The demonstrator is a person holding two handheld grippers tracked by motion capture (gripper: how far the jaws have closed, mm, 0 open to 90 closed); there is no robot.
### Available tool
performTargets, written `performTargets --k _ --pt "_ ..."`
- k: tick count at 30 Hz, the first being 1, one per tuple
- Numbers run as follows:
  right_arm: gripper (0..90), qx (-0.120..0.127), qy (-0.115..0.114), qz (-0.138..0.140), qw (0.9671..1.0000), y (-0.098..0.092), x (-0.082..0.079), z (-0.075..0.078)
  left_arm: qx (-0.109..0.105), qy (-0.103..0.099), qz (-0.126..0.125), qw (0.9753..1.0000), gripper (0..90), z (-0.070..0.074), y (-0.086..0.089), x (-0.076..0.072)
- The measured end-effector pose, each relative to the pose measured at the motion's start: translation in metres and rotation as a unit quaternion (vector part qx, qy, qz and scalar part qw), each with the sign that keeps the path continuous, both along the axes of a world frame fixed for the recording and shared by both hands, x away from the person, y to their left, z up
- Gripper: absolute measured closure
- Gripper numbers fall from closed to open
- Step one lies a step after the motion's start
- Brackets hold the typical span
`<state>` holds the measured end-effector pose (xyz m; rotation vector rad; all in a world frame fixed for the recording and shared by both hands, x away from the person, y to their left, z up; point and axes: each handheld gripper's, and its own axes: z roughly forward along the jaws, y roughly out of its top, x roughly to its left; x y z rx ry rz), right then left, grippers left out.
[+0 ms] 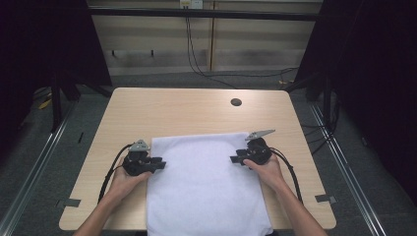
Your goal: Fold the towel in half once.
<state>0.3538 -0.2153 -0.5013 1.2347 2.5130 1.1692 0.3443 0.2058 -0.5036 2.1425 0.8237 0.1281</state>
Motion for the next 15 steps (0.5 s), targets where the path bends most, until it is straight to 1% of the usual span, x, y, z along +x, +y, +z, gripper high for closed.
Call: performTargets --k 1,3,5,8,10,12,13,15 --pt "55.2 -0.004 0.000 0.004 1.0000 0.001 -0.004 0.001 0.003 -0.002 -0.002 1.0000 69.4 0.000 0.000 -0.004" --pt "55.3 -0.010 0.003 0.015 0.9998 0.002 -0.010 0.002 0.001 -0.007 -0.007 0.9999 69.3 0.000 0.002 -0.012" --pt "55.6 -0.021 -0.002 0.017 0.9996 0.002 -0.019 0.003 -0.002 -0.011 -0.008 0.9999 69.0 -0.001 0.002 -0.015" --pt "55.7 -0.017 -0.005 0.014 0.9997 0.000 -0.028 0.002 -0.008 -0.003 -0.005 1.0000 67.7 -0.001 0.002 -0.015" --pt "55.7 -0.011 0.004 0.020 0.9997 -0.003 -0.032 0.003 -0.009 0.002 -0.006 0.9999 67.8 -0.001 0.002 -0.017" --pt "57.1 -0.016 0.004 0.021 0.9996 -0.005 -0.037 0.003 -0.005 0.003 -0.010 0.9999 67.9 0.000 0.000 -0.021" --pt "57.2 -0.012 0.006 0.023 0.9997 -0.006 -0.040 0.003 0.004 0.003 -0.013 0.9999 67.9 0.002 0.000 -0.025" --pt "58.7 -0.019 0.007 0.018 0.9996 -0.005 -0.044 0.004 0.003 0.001 -0.012 0.9999 68.0 0.001 -0.002 -0.030"
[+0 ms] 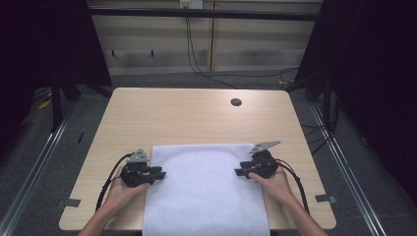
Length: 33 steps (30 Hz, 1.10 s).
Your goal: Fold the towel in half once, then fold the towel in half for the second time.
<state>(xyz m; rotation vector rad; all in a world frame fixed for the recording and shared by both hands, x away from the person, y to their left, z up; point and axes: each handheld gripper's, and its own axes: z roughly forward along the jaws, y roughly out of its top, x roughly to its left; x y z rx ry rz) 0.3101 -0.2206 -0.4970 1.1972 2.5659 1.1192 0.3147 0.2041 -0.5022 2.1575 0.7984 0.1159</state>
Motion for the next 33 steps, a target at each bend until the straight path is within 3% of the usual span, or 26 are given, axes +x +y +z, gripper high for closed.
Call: performTargets --k 2,4,7,10,17,22,24,25,28,30,33 --pt "58.7 -0.003 -0.002 0.002 1.0000 0.001 -0.002 0.000 0.005 -0.002 -0.005 1.0000 68.0 0.001 0.000 -0.004" --pt "58.7 0.005 0.006 0.003 1.0000 -0.001 -0.004 0.000 -0.005 0.006 -0.006 1.0000 68.0 0.000 0.002 -0.008" --pt "58.6 -0.003 0.007 0.008 0.9999 -0.001 -0.011 0.002 -0.014 0.017 -0.009 0.9997 68.0 0.000 0.003 -0.014" --pt "58.3 -0.010 0.006 0.014 0.9998 0.002 -0.021 0.003 -0.010 0.016 -0.015 0.9997 68.0 0.001 0.004 -0.020" --pt "58.0 0.005 0.031 0.034 0.9989 0.001 -0.039 0.004 -0.005 0.032 -0.031 0.9990 67.7 0.004 0.006 -0.037" --pt "56.6 0.005 0.038 0.044 0.9983 0.000 -0.056 0.006 0.004 0.031 -0.048 0.9983 62.4 0.007 0.005 -0.049" --pt "54.0 0.002 0.030 0.039 0.9988 -0.002 -0.057 0.008 0.010 0.028 -0.045 0.9986 60.6 0.010 0.005 -0.048" --pt "53.7 -0.002 0.013 0.027 0.9995 -0.005 -0.056 0.010 0.009 0.023 -0.041 0.9989 59.2 0.011 0.006 -0.046" --pt "53.6 0.015 -0.024 -0.013 0.9995 -0.023 -0.044 0.025 -0.002 0.010 -0.023 0.9997 58.0 0.018 0.011 -0.032" --pt "53.5 -0.001 -0.044 -0.027 0.9987 -0.031 -0.034 0.031 -0.018 0.001 0.000 0.9998 58.0 0.024 0.017 -0.020" --pt "51.4 -0.004 -0.037 -0.030 0.9988 -0.040 -0.011 0.027 -0.027 -0.010 0.025 0.9993 57.6 0.028 0.023 -0.003"
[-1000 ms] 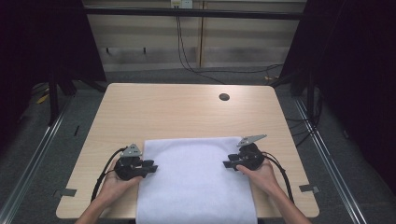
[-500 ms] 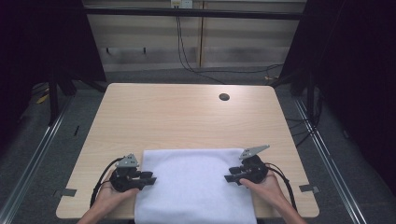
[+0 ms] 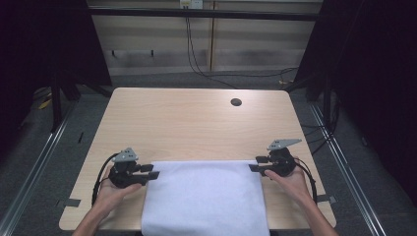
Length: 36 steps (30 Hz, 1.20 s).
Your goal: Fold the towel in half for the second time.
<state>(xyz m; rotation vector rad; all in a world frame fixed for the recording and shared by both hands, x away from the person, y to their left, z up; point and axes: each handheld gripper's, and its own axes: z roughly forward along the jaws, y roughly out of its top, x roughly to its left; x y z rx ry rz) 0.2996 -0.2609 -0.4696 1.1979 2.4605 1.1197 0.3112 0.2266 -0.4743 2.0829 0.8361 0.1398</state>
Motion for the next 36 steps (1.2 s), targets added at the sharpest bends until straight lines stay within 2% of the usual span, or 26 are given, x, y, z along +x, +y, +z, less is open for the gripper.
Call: performTargets --k 2,3,5,6,7,10,14,16,18,19,21,22,25,28,30,31,36 --pt "49.3 0.002 0.010 -0.005 0.9999 -0.001 0.012 -0.007 0.007 0.000 0.012 0.9999 56.9 0.000 0.001 0.010" --pt "48.7 0.012 0.021 -0.007 0.9997 -0.002 0.017 -0.010 0.007 -0.004 0.019 0.9998 56.5 0.000 0.001 0.014" --pt "48.7 0.015 0.025 -0.017 0.9994 -0.002 0.023 -0.015 -0.014 -0.002 0.032 0.9994 55.5 -0.002 0.003 0.020" --pt "48.9 0.019 0.029 -0.016 0.9993 -0.004 0.025 -0.017 -0.008 0.000 0.046 0.9989 54.6 -0.005 0.004 0.020" --pt "48.6 0.029 0.038 -0.017 0.9987 -0.007 0.028 -0.021 0.002 -0.003 0.049 0.9988 52.5 -0.007 0.006 0.019" --pt "49.5 0.044 0.055 -0.010 0.9974 -0.012 0.031 -0.028 0.006 0.003 0.051 0.9987 51.4 -0.011 0.009 0.016" --pt "57.7 0.037 0.058 -0.008 0.9976 -0.012 0.030 -0.030 0.008 0.005 0.048 0.9988 48.3 -0.013 0.010 0.016" --pt "67.8 0.030 0.055 -0.003 0.9980 -0.010 0.029 -0.030 0.016 0.006 0.042 0.9990 47.4 -0.014 0.007 0.019" --pt "73.9 0.029 0.059 0.005 0.9978 -0.009 0.030 -0.031 0.032 0.002 0.049 0.9983 47.6 -0.013 0.005 0.024" --pt "78.1 0.028 0.061 0.004 0.9978 -0.008 0.029 -0.030 0.025 0.001 0.042 0.9988 47.4 -0.012 0.005 0.027" --pt "82.2 0.027 0.061 0.008 0.9977 -0.007 0.028 -0.031 0.019 0.001 0.045 0.9988 47.5 -0.014 0.005 0.031" --pt "83.3 0.028 0.065 0.009 0.9975 -0.007 0.028 -0.031 0.021 0.010 0.040 0.9989 47.5 -0.016 0.004 0.033" --pt "84.3 0.031 0.066 0.010 0.9973 -0.007 0.028 -0.032 0.033 0.015 0.031 0.9989 47.2 -0.019 -0.001 0.038" --pt "84.4 0.030 0.062 0.008 0.9976 -0.007 0.028 -0.032 0.019 0.024 0.022 0.9993 46.3 -0.021 -0.007 0.041" --pt "84.3 0.027 0.058 0.007 0.9979 -0.005 0.026 -0.031 0.053 0.021 0.019 0.9982 47.3 -0.025 -0.012 0.039" --pt "84.3 0.025 0.058 0.007 0.9980 -0.005 0.026 -0.031 0.046 0.017 0.019 0.9986 47.2 -0.026 -0.013 0.038" --pt "84.3 0.025 0.058 0.008 0.9980 -0.006 0.027 -0.031 0.049 0.021 -0.003 0.9986 59.5 -0.025 -0.013 0.032"
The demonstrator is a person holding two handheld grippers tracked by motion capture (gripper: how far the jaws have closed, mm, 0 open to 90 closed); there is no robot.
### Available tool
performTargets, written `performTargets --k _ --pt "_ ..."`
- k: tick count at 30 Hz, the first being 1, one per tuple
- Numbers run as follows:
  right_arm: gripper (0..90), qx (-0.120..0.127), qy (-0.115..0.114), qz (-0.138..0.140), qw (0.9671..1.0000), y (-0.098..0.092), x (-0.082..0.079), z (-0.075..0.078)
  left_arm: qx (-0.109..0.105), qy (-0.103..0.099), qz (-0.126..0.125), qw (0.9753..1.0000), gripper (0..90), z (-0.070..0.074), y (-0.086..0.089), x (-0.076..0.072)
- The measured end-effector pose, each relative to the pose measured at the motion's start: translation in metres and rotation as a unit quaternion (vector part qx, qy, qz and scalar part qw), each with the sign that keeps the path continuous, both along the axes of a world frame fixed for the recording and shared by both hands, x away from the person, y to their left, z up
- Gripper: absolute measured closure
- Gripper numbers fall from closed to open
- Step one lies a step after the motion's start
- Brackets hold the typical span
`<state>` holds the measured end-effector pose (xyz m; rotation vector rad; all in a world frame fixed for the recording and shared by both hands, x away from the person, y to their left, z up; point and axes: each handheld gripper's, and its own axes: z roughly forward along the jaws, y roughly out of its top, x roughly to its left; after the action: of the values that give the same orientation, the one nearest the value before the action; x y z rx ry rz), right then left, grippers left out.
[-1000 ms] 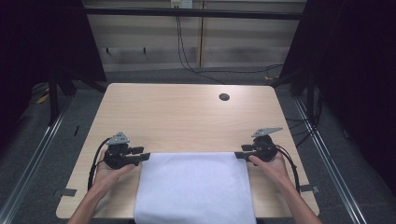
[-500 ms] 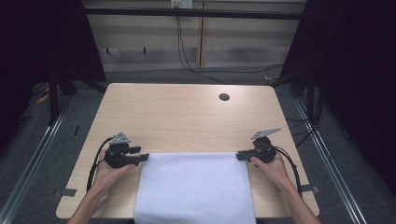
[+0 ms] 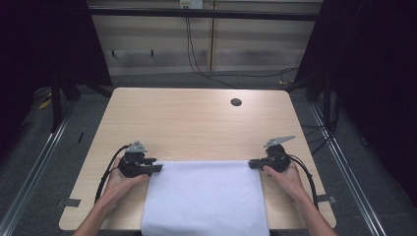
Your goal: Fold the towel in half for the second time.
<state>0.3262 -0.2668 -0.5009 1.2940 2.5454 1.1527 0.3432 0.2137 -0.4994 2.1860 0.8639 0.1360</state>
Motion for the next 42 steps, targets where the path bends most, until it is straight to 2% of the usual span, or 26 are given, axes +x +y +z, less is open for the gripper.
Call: performTargets --k 1,2,5,7,9,11,13,14,15,17,22,24,27,28,29,30,32,33,34,35,37,39,40,42 --pt "84.4 0.003 0.000 0.000 1.0000 0.000 0.000 0.000 -0.003 0.013 -0.012 0.9998 65.4 0.001 0.002 -0.003" --pt "84.6 -0.001 0.000 0.002 1.0000 0.001 -0.001 0.000 -0.006 0.015 -0.015 0.9998 73.3 0.000 0.003 -0.005" --pt "85.2 0.006 -0.005 0.002 1.0000 0.001 -0.003 0.001 -0.020 0.023 -0.023 0.9993 82.1 0.000 0.009 -0.010" --pt "85.6 0.013 -0.008 0.005 0.9999 0.001 -0.005 0.005 -0.036 0.029 -0.022 0.9987 84.1 0.000 0.013 -0.009" --pt "85.9 0.032 -0.009 0.005 0.9994 -0.001 -0.005 0.011 -0.044 0.034 -0.024 0.9982 84.4 0.002 0.016 -0.007" --pt "86.2 0.042 -0.015 0.009 0.9990 -0.002 -0.005 0.018 -0.052 0.033 -0.020 0.9979 84.4 0.007 0.017 -0.004" --pt "86.4 0.042 -0.020 0.017 0.9988 -0.001 -0.001 0.025 -0.059 0.028 -0.013 0.9978 84.3 0.013 0.019 0.000" --pt "86.5 0.043 -0.023 0.017 0.9987 0.000 0.001 0.027 -0.061 0.023 -0.009 0.9979 84.3 0.017 0.019 0.003" --pt "86.5 0.045 -0.027 0.018 0.9985 0.001 0.004 0.031 -0.072 0.019 -0.002 0.9972 84.3 0.020 0.020 0.005" --pt "86.6 0.048 -0.037 0.016 0.9980 0.001 0.010 0.039 -0.065 0.009 0.001 0.9978 84.3 0.028 0.019 0.010" --pt "86.6 0.051 -0.070 0.008 0.9962 0.000 0.027 0.070 -0.079 -0.018 0.017 0.9966 84.3 0.050 0.017 0.028" --pt "86.7 0.052 -0.080 0.002 0.9955 -0.002 0.033 0.080 -0.080 -0.034 0.028 0.9958 84.3 0.060 0.016 0.037" --pt "86.7 0.061 -0.093 -0.017 0.9936 -0.006 0.045 0.096 -0.094 -0.051 0.045 0.9933 84.4 0.077 0.018 0.051" --pt "86.7 0.061 -0.097 -0.020 0.9932 -0.007 0.049 0.100 -0.101 -0.068 0.055 0.9910 84.4 0.084 0.018 0.055" --pt "86.7 0.060 -0.099 -0.023 0.9930 -0.006 0.054 0.105 -0.107 -0.071 0.060 0.9899 84.5 0.088 0.018 0.058" --pt "86.8 0.057 -0.101 -0.025 0.9929 -0.006 0.057 0.107 -0.109 -0.074 0.060 0.9895 84.5 0.092 0.017 0.061" --pt "86.8 0.052 -0.104 -0.029 0.9928 -0.004 0.066 0.111 -0.097 -0.086 0.063 0.9895 84.6 0.101 0.013 0.068" --pt "86.8 0.051 -0.106 -0.033 0.9925 -0.003 0.069 0.114 -0.100 -0.090 0.065 0.9888 84.6 0.104 0.013 0.071" --pt "86.8 0.050 -0.110 -0.034 0.9920 -0.003 0.072 0.116 -0.109 -0.097 0.071 0.9867 84.6 0.109 0.013 0.074" --pt "86.8 0.053 -0.116 -0.039 0.9911 -0.003 0.075 0.120 -0.113 -0.097 0.074 0.9860 84.6 0.112 0.013 0.076" --pt "86.9 0.063 -0.128 -0.042 0.9889 -0.005 0.078 0.125 -0.113 -0.112 0.082 0.9838 84.6 0.119 0.012 0.078" --pt "86.9 0.093 -0.138 -0.048 0.9849 -0.011 0.079 0.132 -0.123 -0.116 0.075 0.9827 84.6 0.125 0.013 0.076" --pt "86.9 0.095 -0.140 -0.050 0.9843 -0.013 0.078 0.133 -0.125 -0.116 0.069 0.9829 84.5 0.126 0.013 0.073" --pt "86.9 0.081 -0.139 -0.041 0.9861 -0.013 0.074 0.134 -0.108 -0.122 0.058 0.9849 84.6 0.126 0.012 0.067"
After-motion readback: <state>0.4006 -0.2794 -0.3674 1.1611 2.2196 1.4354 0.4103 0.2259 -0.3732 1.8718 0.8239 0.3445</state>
